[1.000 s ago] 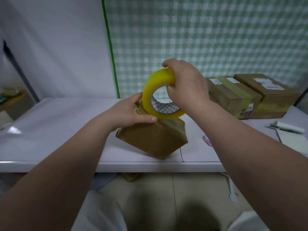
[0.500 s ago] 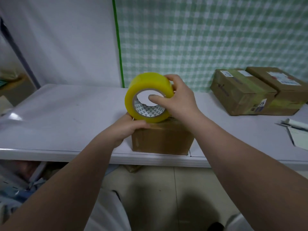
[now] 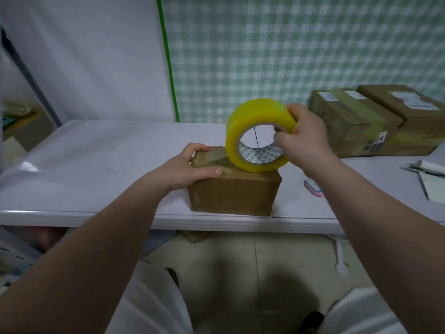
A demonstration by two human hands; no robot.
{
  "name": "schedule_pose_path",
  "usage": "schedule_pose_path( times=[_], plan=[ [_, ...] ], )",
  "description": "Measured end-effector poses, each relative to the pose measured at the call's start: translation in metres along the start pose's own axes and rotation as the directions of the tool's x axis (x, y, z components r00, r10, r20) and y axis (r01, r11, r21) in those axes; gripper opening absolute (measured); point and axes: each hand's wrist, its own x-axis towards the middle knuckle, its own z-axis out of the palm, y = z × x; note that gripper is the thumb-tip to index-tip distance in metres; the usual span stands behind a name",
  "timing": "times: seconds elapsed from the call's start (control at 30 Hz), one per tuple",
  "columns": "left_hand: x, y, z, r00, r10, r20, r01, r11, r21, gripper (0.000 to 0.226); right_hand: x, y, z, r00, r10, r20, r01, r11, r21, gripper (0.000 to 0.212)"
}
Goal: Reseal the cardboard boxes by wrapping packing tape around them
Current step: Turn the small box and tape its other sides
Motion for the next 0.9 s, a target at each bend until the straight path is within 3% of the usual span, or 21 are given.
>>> schedule_pose_path(
  times=[0.2,0.37,0.6,0.73,0.9],
  plan=[
    [0.002,0.007,0.005,1.000,-0.027,0.004,0.027,0.998,0.057,0.060,0.002,0.018,-0.043,0.993,-0.110,0.041,0.115,0.979,-0.170,0.047],
    [0.001,0.013,0.007,0.999,-0.044,0.001,0.044,0.995,0.095,0.059,0.003,0.038,-0.065,0.992,-0.118,0.046,0.126,0.949,-0.290,0.059],
    [0.001,0.018,0.010,0.999,-0.048,0.006,0.047,0.995,0.089,0.059,-0.001,0.059,-0.067,0.987,-0.152,0.055,0.162,0.908,-0.387,0.060],
    [0.000,0.019,0.011,0.998,-0.056,0.012,0.054,0.994,0.097,0.059,-0.003,0.069,-0.071,0.985,-0.149,0.091,0.174,0.825,-0.538,0.062],
    [0.000,0.020,0.012,0.998,-0.056,0.018,0.054,0.994,0.099,0.058,-0.009,0.083,-0.064,0.991,-0.100,0.089,0.133,0.827,-0.547,0.060]
  ],
)
